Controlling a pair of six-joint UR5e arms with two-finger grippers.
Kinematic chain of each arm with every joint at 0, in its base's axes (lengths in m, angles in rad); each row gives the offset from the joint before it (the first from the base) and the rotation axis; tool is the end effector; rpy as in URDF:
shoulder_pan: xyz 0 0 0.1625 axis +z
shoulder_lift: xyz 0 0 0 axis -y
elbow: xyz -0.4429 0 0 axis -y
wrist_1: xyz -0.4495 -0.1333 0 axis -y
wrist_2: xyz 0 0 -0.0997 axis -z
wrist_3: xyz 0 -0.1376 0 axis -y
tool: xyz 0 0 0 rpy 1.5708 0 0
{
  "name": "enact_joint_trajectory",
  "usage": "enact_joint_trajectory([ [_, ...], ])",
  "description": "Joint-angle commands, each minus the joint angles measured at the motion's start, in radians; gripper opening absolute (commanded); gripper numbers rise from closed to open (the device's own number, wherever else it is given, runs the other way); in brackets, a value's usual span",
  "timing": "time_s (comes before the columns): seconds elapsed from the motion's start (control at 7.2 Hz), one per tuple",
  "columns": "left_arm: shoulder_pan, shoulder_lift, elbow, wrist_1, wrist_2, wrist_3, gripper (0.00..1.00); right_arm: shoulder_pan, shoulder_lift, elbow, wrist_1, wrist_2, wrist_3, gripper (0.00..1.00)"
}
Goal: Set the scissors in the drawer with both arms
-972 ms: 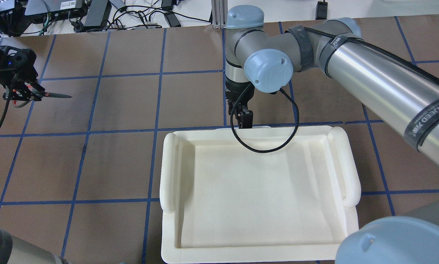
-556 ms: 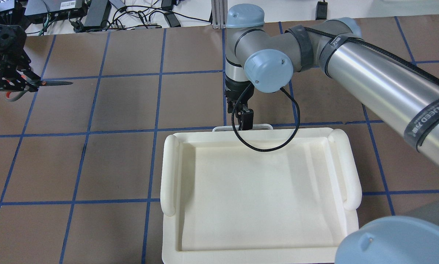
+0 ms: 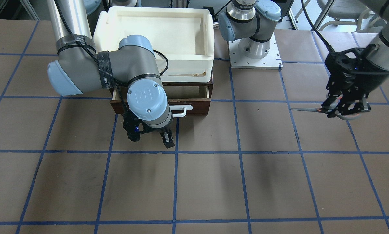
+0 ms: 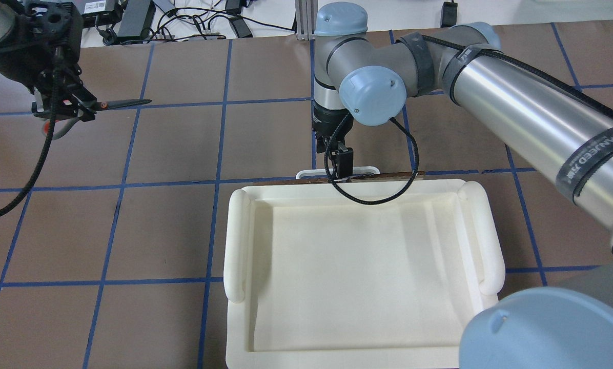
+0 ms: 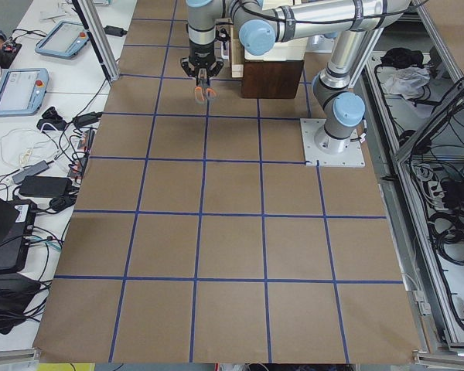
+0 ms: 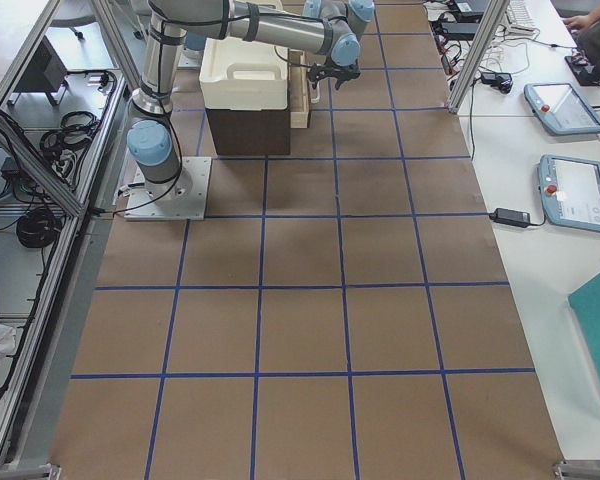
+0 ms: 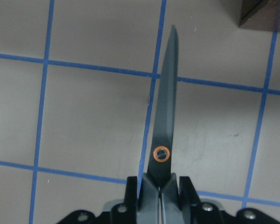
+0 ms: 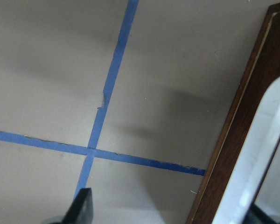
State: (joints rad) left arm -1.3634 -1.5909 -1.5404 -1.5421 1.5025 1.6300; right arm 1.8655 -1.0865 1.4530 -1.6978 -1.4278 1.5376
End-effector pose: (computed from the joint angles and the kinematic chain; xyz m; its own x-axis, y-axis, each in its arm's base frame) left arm -0.0236 -0.5807 0.4766 -0.1476 0.9881 -0.0429 0.9873 0.1446 -0.0658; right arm 0.3468 -0.6162 0.2374 -0.3138 0.9206 0.2325 0.9470 0.2859 0.1462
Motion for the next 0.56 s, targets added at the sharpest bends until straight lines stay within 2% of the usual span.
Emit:
enact_joint_trajectory([
  [0.0, -0.088, 0.019, 0.003, -0.061, 0.025, -0.122, 0.03, 0.000, 0.011, -0.016, 0.000, 0.000, -0.001, 1.00],
  [0.42, -0.092, 0.017, 0.011, -0.084, 0.059, -0.127, 0.04, -0.003, 0.013, -0.042, 0.001, -0.002, -0.001, 1.00],
])
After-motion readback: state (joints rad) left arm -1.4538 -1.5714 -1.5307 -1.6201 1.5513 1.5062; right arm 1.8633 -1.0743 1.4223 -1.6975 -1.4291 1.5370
